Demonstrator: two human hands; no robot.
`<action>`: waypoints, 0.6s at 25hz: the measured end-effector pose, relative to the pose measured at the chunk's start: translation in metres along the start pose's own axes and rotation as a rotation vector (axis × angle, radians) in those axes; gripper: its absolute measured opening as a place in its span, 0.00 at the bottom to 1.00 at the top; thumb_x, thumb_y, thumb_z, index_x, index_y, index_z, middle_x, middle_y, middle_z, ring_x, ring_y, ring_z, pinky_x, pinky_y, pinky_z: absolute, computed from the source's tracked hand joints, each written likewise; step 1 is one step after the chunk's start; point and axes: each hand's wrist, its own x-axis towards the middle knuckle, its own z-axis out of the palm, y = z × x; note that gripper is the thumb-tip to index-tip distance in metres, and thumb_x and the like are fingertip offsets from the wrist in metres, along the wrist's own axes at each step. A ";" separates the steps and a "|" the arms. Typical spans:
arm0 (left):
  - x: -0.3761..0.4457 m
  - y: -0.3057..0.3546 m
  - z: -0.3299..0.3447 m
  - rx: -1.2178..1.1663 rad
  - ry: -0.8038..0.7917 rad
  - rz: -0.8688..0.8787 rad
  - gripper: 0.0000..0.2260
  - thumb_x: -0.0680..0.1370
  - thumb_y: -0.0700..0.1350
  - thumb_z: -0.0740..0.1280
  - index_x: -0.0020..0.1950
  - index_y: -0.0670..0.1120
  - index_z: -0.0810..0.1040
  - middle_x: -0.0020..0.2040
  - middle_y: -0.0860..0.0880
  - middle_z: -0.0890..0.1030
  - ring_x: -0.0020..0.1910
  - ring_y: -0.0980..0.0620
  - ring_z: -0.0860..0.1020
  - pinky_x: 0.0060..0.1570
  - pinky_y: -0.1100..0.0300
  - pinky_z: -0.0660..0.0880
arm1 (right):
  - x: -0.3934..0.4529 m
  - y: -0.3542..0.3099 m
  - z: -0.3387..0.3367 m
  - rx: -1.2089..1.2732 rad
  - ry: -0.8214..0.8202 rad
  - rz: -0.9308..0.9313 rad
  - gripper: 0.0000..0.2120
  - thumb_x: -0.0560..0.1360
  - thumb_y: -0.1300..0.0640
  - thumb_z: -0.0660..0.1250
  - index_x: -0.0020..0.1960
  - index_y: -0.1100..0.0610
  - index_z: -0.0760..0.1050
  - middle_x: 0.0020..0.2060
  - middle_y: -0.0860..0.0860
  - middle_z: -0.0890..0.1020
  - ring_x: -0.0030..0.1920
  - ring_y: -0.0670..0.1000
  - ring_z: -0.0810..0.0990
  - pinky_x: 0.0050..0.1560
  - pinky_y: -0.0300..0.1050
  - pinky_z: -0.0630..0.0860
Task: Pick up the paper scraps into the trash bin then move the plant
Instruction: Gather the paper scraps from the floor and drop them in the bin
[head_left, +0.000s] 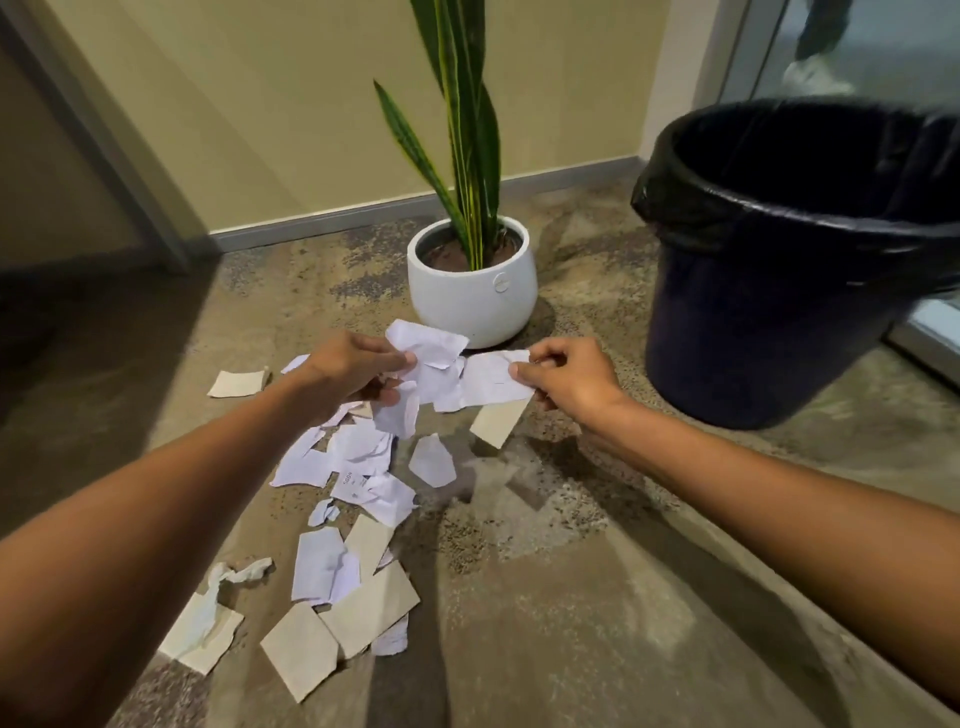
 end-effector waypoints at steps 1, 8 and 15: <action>-0.003 0.011 0.006 -0.021 0.006 0.015 0.04 0.72 0.41 0.72 0.40 0.40 0.82 0.34 0.43 0.76 0.23 0.53 0.76 0.24 0.68 0.75 | 0.002 -0.009 -0.012 0.020 0.037 -0.039 0.06 0.71 0.60 0.73 0.42 0.57 0.76 0.29 0.49 0.75 0.30 0.48 0.74 0.35 0.44 0.74; -0.018 0.094 0.054 -0.165 0.022 0.218 0.10 0.72 0.43 0.72 0.49 0.38 0.82 0.38 0.43 0.78 0.27 0.51 0.77 0.28 0.66 0.77 | 0.007 -0.078 -0.095 0.107 0.325 -0.331 0.08 0.72 0.59 0.73 0.39 0.53 0.75 0.32 0.51 0.77 0.34 0.51 0.76 0.38 0.48 0.77; -0.035 0.187 0.124 -0.540 0.084 0.392 0.05 0.74 0.40 0.70 0.42 0.39 0.78 0.36 0.46 0.78 0.22 0.58 0.78 0.30 0.65 0.79 | 0.006 -0.108 -0.182 0.077 0.687 -0.479 0.11 0.71 0.57 0.72 0.37 0.48 0.72 0.32 0.47 0.78 0.34 0.51 0.79 0.43 0.54 0.80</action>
